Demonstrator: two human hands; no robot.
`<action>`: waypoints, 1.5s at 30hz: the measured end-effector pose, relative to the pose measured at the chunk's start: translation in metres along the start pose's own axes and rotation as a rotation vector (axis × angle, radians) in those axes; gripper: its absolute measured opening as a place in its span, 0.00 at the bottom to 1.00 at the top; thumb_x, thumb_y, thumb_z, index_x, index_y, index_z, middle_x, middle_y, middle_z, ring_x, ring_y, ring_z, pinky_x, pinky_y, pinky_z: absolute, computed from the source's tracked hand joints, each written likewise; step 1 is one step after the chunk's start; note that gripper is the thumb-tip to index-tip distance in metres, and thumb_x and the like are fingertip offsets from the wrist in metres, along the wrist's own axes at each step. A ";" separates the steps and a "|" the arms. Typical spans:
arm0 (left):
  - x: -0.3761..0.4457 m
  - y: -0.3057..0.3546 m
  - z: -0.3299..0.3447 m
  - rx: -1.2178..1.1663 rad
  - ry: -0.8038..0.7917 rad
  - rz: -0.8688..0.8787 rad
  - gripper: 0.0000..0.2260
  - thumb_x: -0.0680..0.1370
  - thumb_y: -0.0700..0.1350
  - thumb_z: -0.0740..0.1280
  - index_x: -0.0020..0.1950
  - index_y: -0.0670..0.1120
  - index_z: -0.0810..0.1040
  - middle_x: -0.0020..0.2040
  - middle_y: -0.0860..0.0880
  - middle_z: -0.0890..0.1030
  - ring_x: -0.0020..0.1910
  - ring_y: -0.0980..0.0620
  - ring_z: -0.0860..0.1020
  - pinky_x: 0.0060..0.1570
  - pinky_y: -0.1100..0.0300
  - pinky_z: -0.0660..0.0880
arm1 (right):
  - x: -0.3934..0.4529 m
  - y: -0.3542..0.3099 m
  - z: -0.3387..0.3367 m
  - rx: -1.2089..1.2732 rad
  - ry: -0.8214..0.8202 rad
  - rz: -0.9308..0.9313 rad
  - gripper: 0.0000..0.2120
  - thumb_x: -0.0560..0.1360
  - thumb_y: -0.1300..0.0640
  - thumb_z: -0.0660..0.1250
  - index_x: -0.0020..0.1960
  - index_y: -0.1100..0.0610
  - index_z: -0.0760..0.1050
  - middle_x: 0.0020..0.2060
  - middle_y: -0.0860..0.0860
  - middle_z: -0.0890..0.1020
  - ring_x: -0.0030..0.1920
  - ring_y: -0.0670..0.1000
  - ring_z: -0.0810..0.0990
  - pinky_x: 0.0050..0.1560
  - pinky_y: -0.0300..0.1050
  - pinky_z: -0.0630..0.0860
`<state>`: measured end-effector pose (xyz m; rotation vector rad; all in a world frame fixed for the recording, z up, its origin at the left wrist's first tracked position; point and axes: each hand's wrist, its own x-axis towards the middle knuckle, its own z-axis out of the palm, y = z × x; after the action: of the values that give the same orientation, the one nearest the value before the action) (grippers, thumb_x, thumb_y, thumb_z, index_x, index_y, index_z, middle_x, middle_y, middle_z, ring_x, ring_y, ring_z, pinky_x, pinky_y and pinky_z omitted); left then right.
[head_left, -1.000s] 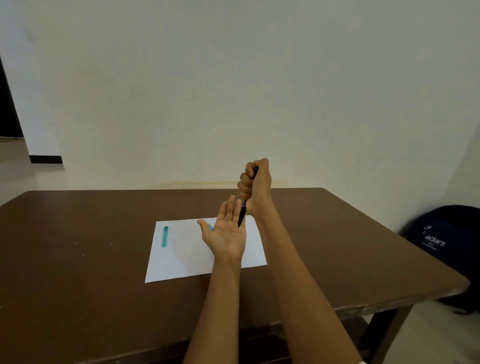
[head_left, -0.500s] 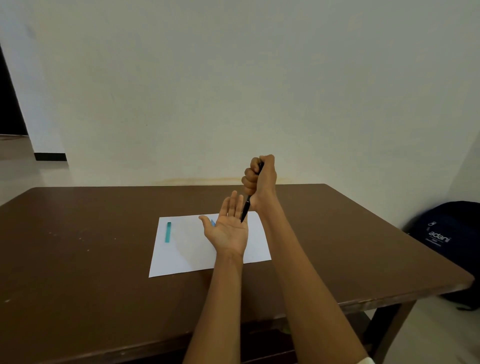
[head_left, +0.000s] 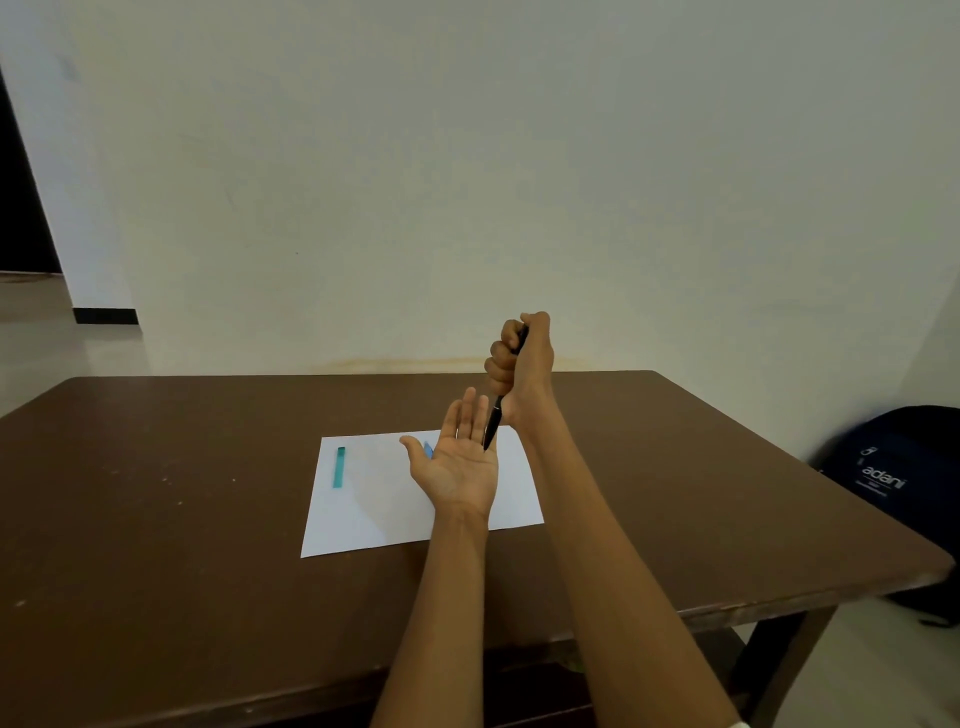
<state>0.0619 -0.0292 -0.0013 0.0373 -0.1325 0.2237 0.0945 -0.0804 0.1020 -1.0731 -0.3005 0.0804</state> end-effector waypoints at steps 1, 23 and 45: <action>0.000 0.000 0.000 0.006 0.002 0.000 0.34 0.78 0.65 0.48 0.73 0.40 0.61 0.69 0.40 0.70 0.67 0.41 0.70 0.65 0.46 0.65 | 0.000 0.000 0.000 -0.002 -0.002 0.006 0.16 0.74 0.53 0.50 0.28 0.52 0.56 0.19 0.44 0.57 0.20 0.45 0.50 0.21 0.32 0.50; 0.002 0.002 -0.002 0.023 0.016 -0.005 0.34 0.78 0.65 0.48 0.72 0.40 0.62 0.69 0.41 0.71 0.67 0.41 0.70 0.65 0.46 0.64 | -0.001 0.003 0.002 -0.025 -0.020 -0.016 0.18 0.76 0.53 0.50 0.27 0.52 0.57 0.18 0.44 0.58 0.19 0.44 0.51 0.21 0.32 0.52; 0.001 0.003 -0.002 -0.007 0.023 -0.010 0.34 0.78 0.64 0.49 0.72 0.39 0.62 0.69 0.39 0.70 0.69 0.40 0.68 0.69 0.47 0.61 | -0.002 0.001 0.005 -0.028 -0.078 0.058 0.20 0.77 0.42 0.55 0.32 0.53 0.67 0.20 0.45 0.61 0.21 0.44 0.56 0.21 0.36 0.53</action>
<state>0.0624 -0.0257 -0.0034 0.0283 -0.1101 0.2136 0.0909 -0.0764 0.1026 -1.1079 -0.3416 0.1709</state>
